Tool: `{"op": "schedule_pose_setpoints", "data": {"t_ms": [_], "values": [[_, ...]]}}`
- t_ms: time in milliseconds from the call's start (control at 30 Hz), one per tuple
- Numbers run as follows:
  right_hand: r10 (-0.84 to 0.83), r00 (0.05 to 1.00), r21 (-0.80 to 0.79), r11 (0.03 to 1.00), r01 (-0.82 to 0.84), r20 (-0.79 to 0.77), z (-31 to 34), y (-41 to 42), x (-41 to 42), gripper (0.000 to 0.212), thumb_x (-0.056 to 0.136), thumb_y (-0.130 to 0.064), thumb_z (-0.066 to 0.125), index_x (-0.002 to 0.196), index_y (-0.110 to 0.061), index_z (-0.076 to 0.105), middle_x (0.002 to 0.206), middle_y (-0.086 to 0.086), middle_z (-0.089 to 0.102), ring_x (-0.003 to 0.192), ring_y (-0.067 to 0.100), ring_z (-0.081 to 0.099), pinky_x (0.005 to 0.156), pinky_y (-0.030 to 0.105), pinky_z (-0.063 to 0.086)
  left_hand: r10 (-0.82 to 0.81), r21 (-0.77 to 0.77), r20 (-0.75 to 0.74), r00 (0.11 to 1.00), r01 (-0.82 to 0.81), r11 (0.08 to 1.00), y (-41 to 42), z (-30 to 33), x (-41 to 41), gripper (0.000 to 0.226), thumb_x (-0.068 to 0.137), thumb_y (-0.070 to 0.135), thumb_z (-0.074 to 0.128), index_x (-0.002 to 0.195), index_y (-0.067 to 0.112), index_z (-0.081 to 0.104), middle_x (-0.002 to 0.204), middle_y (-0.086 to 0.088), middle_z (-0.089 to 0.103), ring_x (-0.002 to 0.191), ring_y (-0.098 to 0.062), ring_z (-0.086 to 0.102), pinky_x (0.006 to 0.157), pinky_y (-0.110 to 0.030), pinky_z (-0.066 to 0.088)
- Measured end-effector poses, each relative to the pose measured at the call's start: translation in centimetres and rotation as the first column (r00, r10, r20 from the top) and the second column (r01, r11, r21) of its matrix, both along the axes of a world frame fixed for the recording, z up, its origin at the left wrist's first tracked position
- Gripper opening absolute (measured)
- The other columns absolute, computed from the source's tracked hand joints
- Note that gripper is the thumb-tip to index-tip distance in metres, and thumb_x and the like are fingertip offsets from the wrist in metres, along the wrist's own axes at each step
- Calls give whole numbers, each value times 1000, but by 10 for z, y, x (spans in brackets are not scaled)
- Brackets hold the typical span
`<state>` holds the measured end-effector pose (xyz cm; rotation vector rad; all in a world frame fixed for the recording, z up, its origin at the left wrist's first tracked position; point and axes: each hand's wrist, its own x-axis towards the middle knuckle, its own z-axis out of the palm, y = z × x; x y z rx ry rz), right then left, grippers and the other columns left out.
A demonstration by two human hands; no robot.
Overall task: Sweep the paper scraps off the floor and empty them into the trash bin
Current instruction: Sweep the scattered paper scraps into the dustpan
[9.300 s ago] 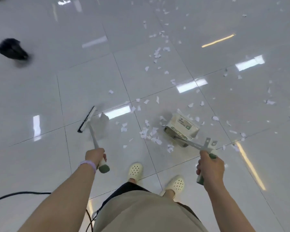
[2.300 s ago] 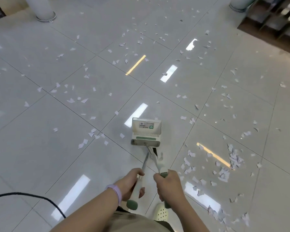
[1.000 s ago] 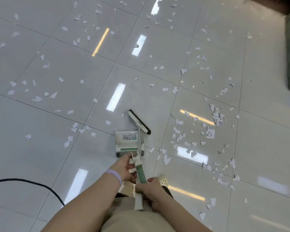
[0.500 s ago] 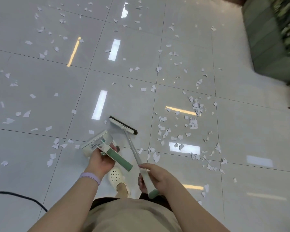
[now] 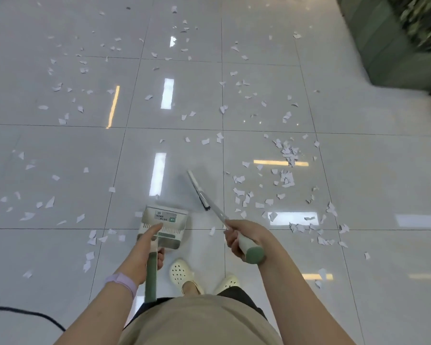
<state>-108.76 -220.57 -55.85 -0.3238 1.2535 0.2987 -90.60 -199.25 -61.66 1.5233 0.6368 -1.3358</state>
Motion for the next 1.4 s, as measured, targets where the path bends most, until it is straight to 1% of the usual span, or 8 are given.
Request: {"op": "schedule_pose_setpoints", "data": {"t_ms": [233,433,633,867,1033,1167,1267,1400], "values": [[-231,970,-150,964,218,-75,-2,-2,-68,20,100,-19,55,81,-11,50,58,0,46,36,10,41,34,16,36,-188,30,74,979,186,982,-41,16,-32,31,88,16,60,115,2,61,64,-8,48,46,-15,42,41,-20,38],[-476,861,-317,857,407,-179,-2,14,-102,13,99,-15,53,94,-3,55,54,4,50,39,15,42,36,20,40,-420,65,50,906,416,907,-58,18,-20,15,86,15,59,98,5,57,61,-9,48,44,-16,42,41,-19,40],[-823,537,-281,567,774,-182,0,60,-121,14,101,-19,53,109,-7,50,69,9,55,48,13,50,36,20,45,-702,89,50,711,697,712,-76,4,5,16,85,21,64,94,8,61,61,-9,50,43,-19,41,47,-22,36],[-957,216,-209,255,944,-192,-10,182,-119,11,103,-18,44,111,-14,37,63,1,38,33,10,38,29,18,36,-744,25,9,668,743,668,-60,-9,73,12,85,22,59,89,12,57,59,-6,47,40,-16,38,41,-21,35],[-799,508,-195,580,791,-321,-22,213,-26,10,96,-9,55,103,-11,49,57,3,44,37,11,45,33,19,39,-741,17,19,671,741,672,-39,-4,123,11,88,22,57,90,12,56,59,-4,46,39,-14,37,41,-19,35],[-221,931,-67,975,210,-290,-44,232,78,14,76,1,61,86,-7,55,77,8,53,61,19,52,54,24,48,-708,64,58,704,705,707,-20,-2,175,12,88,22,58,93,11,57,61,-6,47,40,-15,38,43,-19,36],[-68,986,-40,997,62,-154,-51,247,137,13,87,3,52,80,-8,53,71,5,54,55,14,53,49,22,48,-643,123,82,761,633,765,11,-3,213,14,87,22,59,95,10,57,61,-7,47,40,-16,38,43,-19,37],[-395,919,161,906,391,-4,-74,218,127,24,93,2,49,75,-12,42,53,0,40,35,8,36,31,19,33,-575,152,105,812,558,816,50,-3,233,8,86,17,56,91,11,54,60,-6,43,37,-15,36,41,-19,35]]}}
